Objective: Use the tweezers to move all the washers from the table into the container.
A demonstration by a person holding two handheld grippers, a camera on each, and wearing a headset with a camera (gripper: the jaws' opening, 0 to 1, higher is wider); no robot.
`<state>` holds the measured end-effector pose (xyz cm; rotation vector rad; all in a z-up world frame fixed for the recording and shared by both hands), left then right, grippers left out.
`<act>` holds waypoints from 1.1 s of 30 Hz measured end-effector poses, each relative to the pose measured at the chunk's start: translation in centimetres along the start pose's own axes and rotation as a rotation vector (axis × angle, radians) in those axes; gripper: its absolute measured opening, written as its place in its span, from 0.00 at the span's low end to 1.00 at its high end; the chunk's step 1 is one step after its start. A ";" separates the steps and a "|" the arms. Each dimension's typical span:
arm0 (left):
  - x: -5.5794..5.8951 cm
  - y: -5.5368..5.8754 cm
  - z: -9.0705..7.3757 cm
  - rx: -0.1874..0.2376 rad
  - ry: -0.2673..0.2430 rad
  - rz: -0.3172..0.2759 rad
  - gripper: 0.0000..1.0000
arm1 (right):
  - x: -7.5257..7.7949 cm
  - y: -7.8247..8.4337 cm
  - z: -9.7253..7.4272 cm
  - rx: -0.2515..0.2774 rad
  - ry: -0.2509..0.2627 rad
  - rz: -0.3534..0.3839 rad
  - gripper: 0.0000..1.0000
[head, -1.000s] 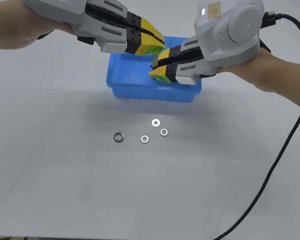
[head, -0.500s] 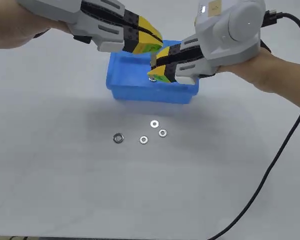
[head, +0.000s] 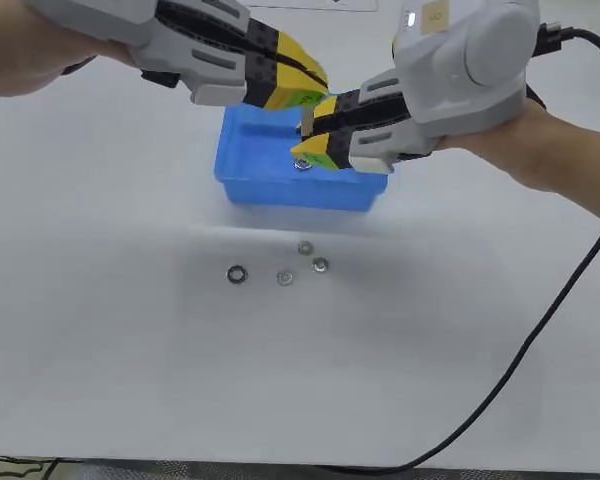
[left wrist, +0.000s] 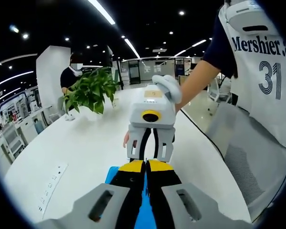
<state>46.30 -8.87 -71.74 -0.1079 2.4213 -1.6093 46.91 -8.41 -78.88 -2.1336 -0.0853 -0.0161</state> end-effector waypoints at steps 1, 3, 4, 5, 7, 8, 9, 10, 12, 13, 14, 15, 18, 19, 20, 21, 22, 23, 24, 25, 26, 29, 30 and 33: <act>0.2 -0.2 -0.1 0.001 0.001 0.001 0.05 | -0.2 -0.1 -0.1 -0.002 0.000 -0.003 0.13; 0.8 -0.6 -0.2 0.004 0.003 0.006 0.05 | -0.8 -0.3 -0.3 -0.003 -0.001 -0.005 0.13; 1.1 -0.7 -0.2 0.006 0.008 0.006 0.05 | -1.0 -0.3 -0.4 -0.004 -0.001 -0.006 0.13; 1.4 -0.9 -0.2 0.004 0.010 0.008 0.05 | -1.4 -0.3 -0.4 -0.007 -0.004 -0.008 0.13; 1.9 -1.1 -0.1 0.002 0.013 0.013 0.05 | -1.3 -0.2 -0.6 -0.012 -0.004 -0.010 0.13; 2.1 -1.2 -0.1 0.004 0.016 0.011 0.05 | -1.4 -0.2 -0.6 -0.011 -0.004 -0.007 0.13; 2.4 -1.3 -0.1 0.005 0.017 0.013 0.05 | -1.7 -0.3 -0.7 -0.007 -0.005 -0.002 0.13; 2.6 -1.4 0.0 0.004 0.017 0.016 0.05 | -1.9 -0.2 -0.8 -0.008 -0.004 -0.001 0.13; 3.1 -1.6 0.1 0.006 0.022 0.016 0.05 | -2.5 -0.2 -1.0 -0.011 -0.004 0.000 0.13; 3.2 -1.6 0.1 0.007 0.022 0.016 0.05 | -2.7 -0.2 -1.0 -0.012 -0.005 0.001 0.13; 3.5 -1.7 0.2 0.010 0.025 0.013 0.05 | -3.1 -0.2 -1.1 -0.012 -0.004 0.001 0.13; 3.7 -1.8 0.2 0.012 0.026 0.014 0.05 | -3.4 -0.1 -1.2 -0.010 -0.004 0.002 0.13; 4.3 -1.9 0.4 0.018 0.029 0.007 0.05 | -4.0 0.0 -1.4 -0.010 -0.003 0.005 0.13; 4.5 -1.9 0.5 0.018 0.031 0.004 0.05 | -4.2 0.1 -1.4 -0.009 -0.002 0.007 0.13; 4.7 -1.8 0.5 0.020 0.034 0.001 0.05 | -4.4 0.2 -1.4 -0.008 -0.004 0.012 0.13; 4.9 -1.8 0.6 0.020 0.034 -0.001 0.05 | -4.6 0.2 -1.4 -0.007 -0.004 0.015 0.13; 5.2 -1.8 0.6 0.021 0.037 -0.005 0.05 | -4.9 0.4 -1.4 -0.009 -0.004 0.016 0.13; 5.4 -1.7 0.7 0.021 0.040 -0.006 0.05 | -5.1 0.5 -1.4 -0.010 -0.004 0.018 0.13; 5.6 -1.7 0.7 0.021 0.040 -0.007 0.05 | -5.3 0.6 -1.4 -0.011 -0.006 0.021 0.13; 5.9 -1.6 0.8 0.021 0.043 -0.012 0.05 | -5.6 0.8 -1.4 -0.011 -0.009 0.026 0.13; 6.1 -1.5 0.8 0.021 0.045 -0.016 0.05 | -5.8 0.9 -1.4 -0.013 -0.011 0.027 0.13; 6.8 -1.1 0.9 0.019 0.049 -0.025 0.05 | -6.5 1.4 -1.3 -0.020 -0.020 0.034 0.13; 7.0 -1.0 0.9 0.019 0.050 -0.026 0.05 | -6.7 1.5 -1.2 -0.020 -0.021 0.036 0.13; 7.5 -0.6 1.0 0.019 0.050 -0.029 0.05 | -7.2 1.9 -0.9 -0.027 -0.028 0.038 0.13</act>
Point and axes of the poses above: the centre of the closed fingertips' face, and the gripper's own axes: z roughly forward along the fingers, x roughly to its right, y roughly out of its underside, the point moved 2 cm from there along -z, roughly backward along the fingers, and after that the axes turned 7 degrees about -y, right-handed, at the moved point
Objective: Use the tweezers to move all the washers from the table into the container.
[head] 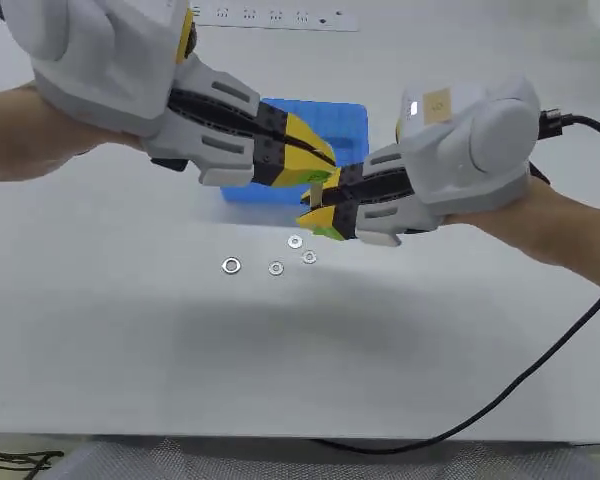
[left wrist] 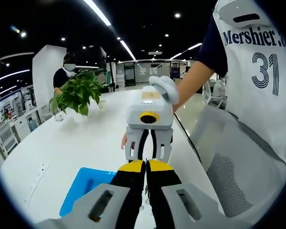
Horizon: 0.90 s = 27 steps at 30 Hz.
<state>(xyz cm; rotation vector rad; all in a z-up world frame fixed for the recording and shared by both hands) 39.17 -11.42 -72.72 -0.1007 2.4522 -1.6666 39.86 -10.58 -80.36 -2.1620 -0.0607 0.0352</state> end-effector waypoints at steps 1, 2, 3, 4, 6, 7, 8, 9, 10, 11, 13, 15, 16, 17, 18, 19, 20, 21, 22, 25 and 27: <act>0.1 0.1 0.0 -0.001 0.000 -0.001 0.05 | -0.1 0.1 0.1 -0.003 -0.002 0.001 0.13; 0.2 0.3 0.0 -0.003 0.001 -0.002 0.05 | -0.2 0.2 0.2 -0.004 -0.004 0.003 0.13; 0.3 0.4 0.1 -0.005 0.001 -0.003 0.05 | -0.4 0.4 0.4 -0.005 -0.007 0.006 0.13; 0.4 0.6 0.1 -0.006 0.003 -0.003 0.05 | -0.4 0.5 0.4 -0.005 -0.007 0.007 0.13; 0.6 1.0 0.0 -0.016 0.008 0.000 0.05 | -0.7 0.8 0.7 -0.010 -0.009 0.011 0.13; 0.7 1.2 0.0 -0.020 0.011 -0.004 0.05 | -0.8 0.9 0.9 -0.012 -0.011 0.012 0.13; 0.7 1.4 -0.1 -0.022 0.013 -0.009 0.05 | -0.9 1.0 1.0 -0.013 -0.013 0.014 0.13; 0.7 1.6 -0.1 -0.025 0.013 -0.011 0.05 | -0.9 1.2 1.1 -0.017 -0.013 0.017 0.13; 0.7 1.8 -0.1 -0.026 0.012 -0.012 0.05 | -1.0 1.3 1.1 -0.019 -0.010 0.018 0.13; 0.8 2.0 -0.1 -0.027 0.013 -0.018 0.05 | -1.0 1.4 1.2 -0.019 -0.009 0.022 0.13; 0.9 2.2 -0.1 -0.022 0.010 -0.027 0.05 | -1.1 1.6 1.2 -0.017 -0.010 0.029 0.13; 0.9 2.5 -0.1 -0.021 0.009 -0.031 0.05 | -1.2 1.8 1.4 -0.022 -0.010 0.028 0.13; 1.0 2.7 0.0 -0.022 0.008 -0.036 0.05 | -1.3 2.0 1.4 -0.026 -0.010 0.029 0.13; 1.1 2.7 0.2 -0.024 0.010 -0.036 0.05 | -1.3 2.1 1.5 -0.029 -0.009 0.028 0.13; 1.2 2.9 0.3 -0.028 0.012 -0.036 0.05 | -1.4 2.4 1.6 -0.034 -0.009 0.028 0.13; 1.3 3.1 0.3 -0.030 0.015 -0.039 0.05 | -1.5 2.5 1.7 -0.036 -0.007 0.029 0.13; 1.3 3.2 0.4 -0.033 0.019 -0.038 0.05 | -1.5 2.6 1.7 -0.038 -0.007 0.030 0.13; 1.3 3.4 0.5 -0.036 0.020 -0.039 0.05 | -1.6 2.8 1.9 -0.042 -0.007 0.028 0.13; 1.3 3.5 0.5 -0.039 0.022 -0.042 0.05 | -1.6 2.9 2.0 -0.045 -0.007 0.027 0.13; 1.3 3.8 0.8 -0.046 0.024 -0.040 0.05 | -1.5 3.2 2.2 -0.048 -0.006 0.031 0.12; 1.2 3.9 0.8 -0.047 0.023 -0.038 0.05 | -1.3 3.3 2.2 -0.045 -0.005 0.038 0.12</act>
Point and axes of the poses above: the centre of the closed fingertips' face, and the gripper's own axes: z roughly forward along the fingers, x roughly to its right, y roughly out of its underside, the point moved 2 cm from there along -z, roughly backward along the fingers, and after that the axes turned 7 degrees about -y, right-handed, at the moved point
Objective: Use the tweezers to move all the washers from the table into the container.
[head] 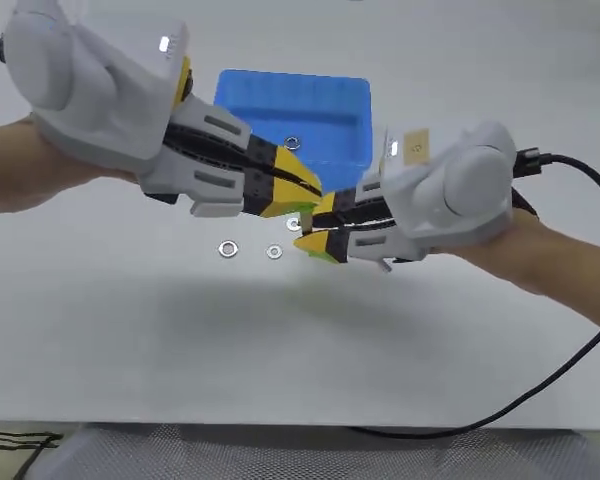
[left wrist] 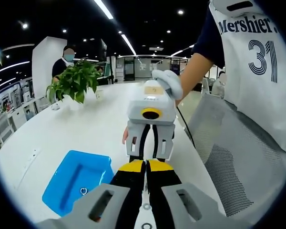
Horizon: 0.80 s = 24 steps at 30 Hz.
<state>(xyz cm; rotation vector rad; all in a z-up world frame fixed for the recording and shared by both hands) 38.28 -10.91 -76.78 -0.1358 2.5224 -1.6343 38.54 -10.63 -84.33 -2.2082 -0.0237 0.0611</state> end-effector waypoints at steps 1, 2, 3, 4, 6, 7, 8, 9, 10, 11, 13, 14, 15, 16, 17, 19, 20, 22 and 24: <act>-0.1 0.0 0.0 0.000 -0.001 -0.002 0.05 | 0.0 0.0 0.0 0.001 0.000 0.003 0.12; -0.2 0.1 0.1 0.000 -0.003 -0.005 0.05 | 0.1 0.1 0.1 0.002 -0.002 0.006 0.12; -0.2 0.2 0.1 0.000 -0.004 -0.007 0.05 | 0.3 0.3 0.1 0.003 -0.001 0.006 0.12; -0.3 0.3 0.1 -0.002 -0.004 -0.007 0.05 | 0.3 0.3 0.1 0.000 0.000 0.003 0.12; -0.3 0.4 0.1 -0.003 -0.002 -0.009 0.05 | 0.4 0.4 0.2 0.000 -0.005 0.006 0.12; -0.3 0.5 0.2 -0.004 -0.003 -0.008 0.05 | 0.4 0.4 0.3 -0.001 -0.007 0.006 0.12; -0.4 0.6 0.2 -0.007 -0.001 -0.007 0.05 | 0.5 0.5 0.3 -0.002 -0.009 0.008 0.12; -0.4 0.7 0.2 -0.009 -0.002 -0.008 0.05 | 0.5 0.6 0.4 -0.003 -0.010 0.008 0.12; -0.4 0.7 0.2 -0.009 -0.003 -0.008 0.05 | 0.5 0.6 0.4 -0.002 -0.011 0.010 0.12; -0.5 0.7 0.2 -0.007 -0.004 -0.007 0.05 | 0.5 0.6 0.4 -0.002 -0.011 0.009 0.12; -0.5 0.7 0.3 -0.007 -0.003 -0.006 0.05 | 0.5 0.6 0.5 -0.002 -0.013 0.009 0.12; -0.5 0.7 0.3 -0.007 -0.002 -0.006 0.05 | 0.4 0.6 0.5 -0.002 -0.014 0.008 0.12; -0.5 0.7 0.3 -0.007 -0.001 -0.007 0.05 | 0.4 0.6 0.5 -0.002 -0.015 0.009 0.12; -0.4 0.7 0.3 -0.006 0.000 -0.007 0.05 | 0.4 0.6 0.5 -0.003 -0.015 0.010 0.12; -0.4 0.7 0.3 -0.007 0.002 -0.007 0.05 | 0.4 0.6 0.5 -0.004 -0.016 0.011 0.12; -0.3 0.7 0.3 -0.006 0.004 -0.007 0.05 | 0.3 0.6 0.5 -0.006 -0.017 0.010 0.12; -0.3 0.7 0.3 -0.007 0.005 -0.005 0.05 | 0.3 0.6 0.5 -0.007 -0.018 0.011 0.12; -0.3 0.7 0.2 -0.007 0.006 -0.004 0.05 | 0.3 0.6 0.4 -0.008 -0.018 0.010 0.12; -0.3 0.8 0.2 -0.007 0.005 -0.005 0.05 | 0.3 0.6 0.3 -0.009 -0.017 0.012 0.12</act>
Point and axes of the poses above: the centre of the closed fingertips' face, and the gripper's own axes: z roughly forward along the fingers, x roughly to its right, y roughly out of its underside, the point moved 2 cm from there along -z, roughly backward along the fingers, and after that the axes turned 7 degrees about -y, right-handed, at the moved point
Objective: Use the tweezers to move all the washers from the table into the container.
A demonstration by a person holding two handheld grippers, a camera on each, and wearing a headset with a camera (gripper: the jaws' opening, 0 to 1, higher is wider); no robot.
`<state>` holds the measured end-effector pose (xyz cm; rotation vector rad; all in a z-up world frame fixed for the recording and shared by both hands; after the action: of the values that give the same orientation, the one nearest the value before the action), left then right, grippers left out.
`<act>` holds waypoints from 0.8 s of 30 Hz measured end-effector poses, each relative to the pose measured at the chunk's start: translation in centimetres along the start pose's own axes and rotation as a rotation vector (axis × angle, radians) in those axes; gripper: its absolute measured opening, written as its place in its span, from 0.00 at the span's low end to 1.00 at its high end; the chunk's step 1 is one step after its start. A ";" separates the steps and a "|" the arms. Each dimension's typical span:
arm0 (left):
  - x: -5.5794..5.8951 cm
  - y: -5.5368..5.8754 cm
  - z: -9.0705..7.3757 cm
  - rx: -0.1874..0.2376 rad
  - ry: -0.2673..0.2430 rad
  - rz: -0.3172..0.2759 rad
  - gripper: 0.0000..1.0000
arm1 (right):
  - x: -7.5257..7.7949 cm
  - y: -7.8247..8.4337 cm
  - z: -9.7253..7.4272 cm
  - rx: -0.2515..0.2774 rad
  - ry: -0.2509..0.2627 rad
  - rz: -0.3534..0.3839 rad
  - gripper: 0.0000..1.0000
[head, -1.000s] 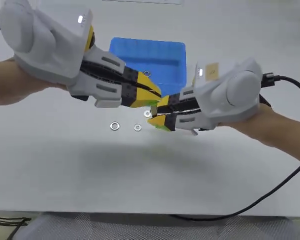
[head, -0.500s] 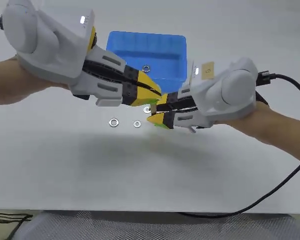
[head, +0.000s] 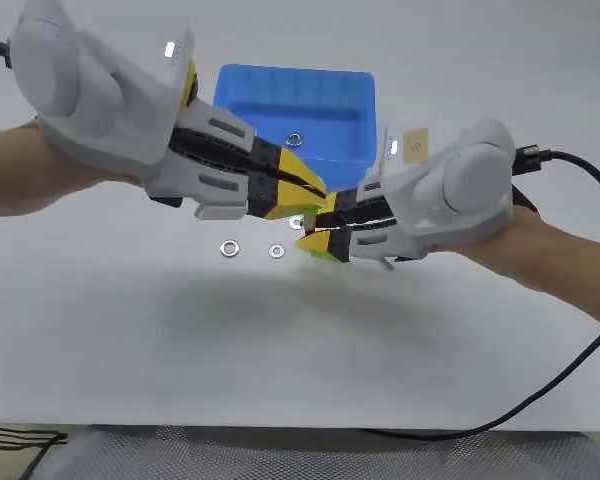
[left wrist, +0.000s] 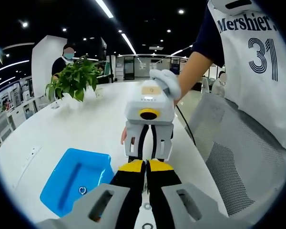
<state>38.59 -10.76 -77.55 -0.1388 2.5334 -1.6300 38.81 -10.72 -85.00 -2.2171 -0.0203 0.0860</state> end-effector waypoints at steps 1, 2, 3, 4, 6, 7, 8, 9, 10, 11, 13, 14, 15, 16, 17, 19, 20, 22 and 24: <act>0.0 0.0 0.0 0.000 0.000 -0.001 0.05 | 0.0 0.0 0.0 0.000 0.000 0.000 0.12; 0.2 -0.2 0.1 0.000 -0.001 0.001 0.05 | 0.0 0.0 -0.1 0.000 0.002 0.002 0.12; 0.3 -0.2 0.2 -0.001 -0.001 0.004 0.05 | 0.0 0.0 -0.2 0.000 0.003 0.004 0.12; 0.4 -0.3 0.2 -0.002 0.002 0.005 0.05 | 0.0 0.1 -0.3 0.000 0.005 0.004 0.12; 0.5 -0.3 0.2 -0.004 0.002 0.010 0.05 | -0.1 0.1 -0.5 0.000 0.009 0.003 0.12; 0.5 -0.3 0.2 -0.003 0.004 0.009 0.05 | -0.2 0.1 -0.5 0.002 0.007 0.002 0.11; 0.5 -0.3 0.2 -0.003 0.002 0.009 0.05 | -0.2 0.2 -0.4 0.002 0.009 -0.004 0.11; 0.5 -0.3 0.2 -0.003 0.003 0.007 0.05 | -0.2 0.2 -0.4 0.001 0.012 -0.005 0.11; 0.5 -0.3 0.2 -0.003 0.002 0.008 0.05 | -0.1 0.2 -0.4 0.001 0.014 -0.005 0.11; 0.5 -0.3 0.1 -0.004 0.001 0.007 0.05 | -0.1 0.2 -0.4 0.001 0.015 -0.004 0.11; 0.5 -0.3 0.1 -0.004 0.000 0.008 0.05 | -0.1 0.2 -0.4 0.000 0.015 -0.003 0.11; 0.6 -0.3 0.1 -0.004 0.000 0.009 0.05 | -0.1 0.2 -0.4 -0.002 0.015 -0.004 0.11; 0.6 -0.3 0.1 -0.005 0.000 0.012 0.05 | -0.1 0.2 -0.4 -0.005 0.015 -0.003 0.11; 0.6 -0.3 0.1 -0.006 0.000 0.013 0.05 | -0.1 0.2 -0.4 -0.007 0.013 -0.002 0.10; 0.6 -0.3 0.1 -0.007 0.000 0.013 0.05 | -0.2 0.2 -0.4 -0.007 0.009 0.001 0.10; 0.6 -0.4 -0.1 -0.006 -0.004 0.018 0.05 | -0.2 0.1 -0.4 -0.007 0.010 0.000 0.10; 0.6 -0.4 -0.2 -0.005 -0.004 0.017 0.05 | -0.2 0.0 -0.5 -0.005 0.012 -0.003 0.10; 0.6 -0.6 -0.5 -0.002 -0.007 0.016 0.05 | -0.2 -0.3 -0.5 -0.001 0.011 -0.004 0.10; 0.5 -0.8 -0.9 0.000 -0.006 0.016 0.05 | -0.3 -0.7 -0.5 -0.001 0.011 -0.011 0.10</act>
<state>37.93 -10.40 -76.49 -0.1233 2.5232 -1.6215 38.58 -10.76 -84.12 -2.2181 -0.0267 0.0671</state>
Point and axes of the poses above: the centre of the closed fingertips' face, and the gripper's own axes: z roughly forward along the fingers, x roughly to its right, y roughly out of its underside, the point moved 2 cm from there along -z, roughly backward along the fingers, and after that the axes turned 7 degrees about -y, right-handed, at the moved point
